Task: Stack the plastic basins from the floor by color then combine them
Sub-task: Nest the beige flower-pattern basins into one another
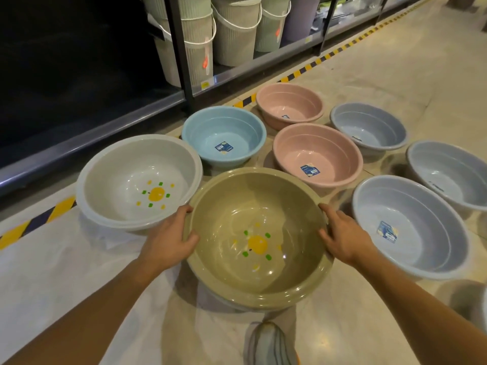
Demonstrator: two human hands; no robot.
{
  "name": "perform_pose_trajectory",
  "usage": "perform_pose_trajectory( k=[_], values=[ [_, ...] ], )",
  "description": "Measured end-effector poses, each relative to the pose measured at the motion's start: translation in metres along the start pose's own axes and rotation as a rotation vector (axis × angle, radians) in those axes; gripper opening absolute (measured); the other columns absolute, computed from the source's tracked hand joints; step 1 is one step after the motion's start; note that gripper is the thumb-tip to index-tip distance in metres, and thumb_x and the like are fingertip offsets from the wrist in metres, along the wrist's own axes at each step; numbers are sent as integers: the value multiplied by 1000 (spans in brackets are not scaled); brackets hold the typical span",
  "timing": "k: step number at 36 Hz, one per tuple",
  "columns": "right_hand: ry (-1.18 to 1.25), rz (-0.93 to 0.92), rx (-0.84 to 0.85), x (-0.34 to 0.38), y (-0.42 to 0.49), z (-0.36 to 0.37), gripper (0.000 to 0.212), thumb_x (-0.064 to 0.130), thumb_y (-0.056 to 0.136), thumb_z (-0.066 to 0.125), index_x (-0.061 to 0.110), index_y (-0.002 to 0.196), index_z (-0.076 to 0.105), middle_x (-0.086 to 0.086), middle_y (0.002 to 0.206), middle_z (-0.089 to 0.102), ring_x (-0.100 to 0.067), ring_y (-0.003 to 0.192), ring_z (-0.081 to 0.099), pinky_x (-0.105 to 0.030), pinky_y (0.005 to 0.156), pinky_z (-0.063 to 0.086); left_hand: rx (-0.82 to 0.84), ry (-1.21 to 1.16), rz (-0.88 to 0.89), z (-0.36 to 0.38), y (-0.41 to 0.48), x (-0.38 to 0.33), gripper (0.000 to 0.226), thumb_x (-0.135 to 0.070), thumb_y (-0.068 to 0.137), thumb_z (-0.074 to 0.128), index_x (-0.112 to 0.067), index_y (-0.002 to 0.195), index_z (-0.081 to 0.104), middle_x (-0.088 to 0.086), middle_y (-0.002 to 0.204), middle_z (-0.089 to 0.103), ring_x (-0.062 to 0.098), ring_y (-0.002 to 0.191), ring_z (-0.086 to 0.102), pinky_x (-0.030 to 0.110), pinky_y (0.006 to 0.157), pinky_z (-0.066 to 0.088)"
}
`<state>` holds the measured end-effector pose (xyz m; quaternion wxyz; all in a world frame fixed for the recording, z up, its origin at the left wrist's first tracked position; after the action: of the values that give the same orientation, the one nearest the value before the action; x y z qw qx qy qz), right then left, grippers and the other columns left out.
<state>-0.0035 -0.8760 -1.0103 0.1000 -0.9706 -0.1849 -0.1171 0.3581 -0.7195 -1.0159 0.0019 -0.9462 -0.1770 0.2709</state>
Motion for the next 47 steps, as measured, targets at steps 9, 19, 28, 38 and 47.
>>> perform_pose_trajectory(
  k=[9,19,28,38,47],
  values=[
    [-113,36,64,-4,6,18,62,39,102,39,27,158,17,-9,141,50,-29,120,52,-46,91,50,74,-50,23,9,-2,4,55,-45,86,54,-30,135,36,-1,125,59,20,107,61,44,88,54],
    [-125,76,155,-7,8,30,63,48,103,31,31,159,6,-7,140,49,-26,119,54,-43,95,52,97,-56,15,19,-5,6,59,-41,91,57,-29,141,30,-3,133,52,21,107,60,42,86,52],
    [-305,30,115,23,4,-15,51,45,100,47,27,146,35,-4,134,54,-23,113,59,-41,89,57,79,238,1,-23,-3,-1,46,-49,93,49,-24,131,50,2,117,56,23,107,57,38,84,48],
    [-466,-140,-41,141,2,-138,32,39,100,46,22,124,60,-3,115,64,-24,100,64,-41,80,57,-20,528,52,-159,-15,-30,46,-53,94,40,-26,129,53,0,122,57,20,108,54,37,88,44],
    [-468,-227,-57,257,-13,-203,29,43,94,54,34,121,61,6,102,72,-15,86,67,-37,81,60,-109,501,-64,-270,-82,3,49,-54,92,43,-24,130,52,1,126,58,23,111,56,40,90,49]
  ],
)
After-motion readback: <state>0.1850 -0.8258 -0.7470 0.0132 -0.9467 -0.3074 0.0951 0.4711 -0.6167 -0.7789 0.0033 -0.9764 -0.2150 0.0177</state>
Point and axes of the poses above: each hand's wrist, its own y-axis towards the middle knuckle, its own z-axis out of the palm, x = y × z, the point moved 6 cm from there along y, towards the middle knuckle
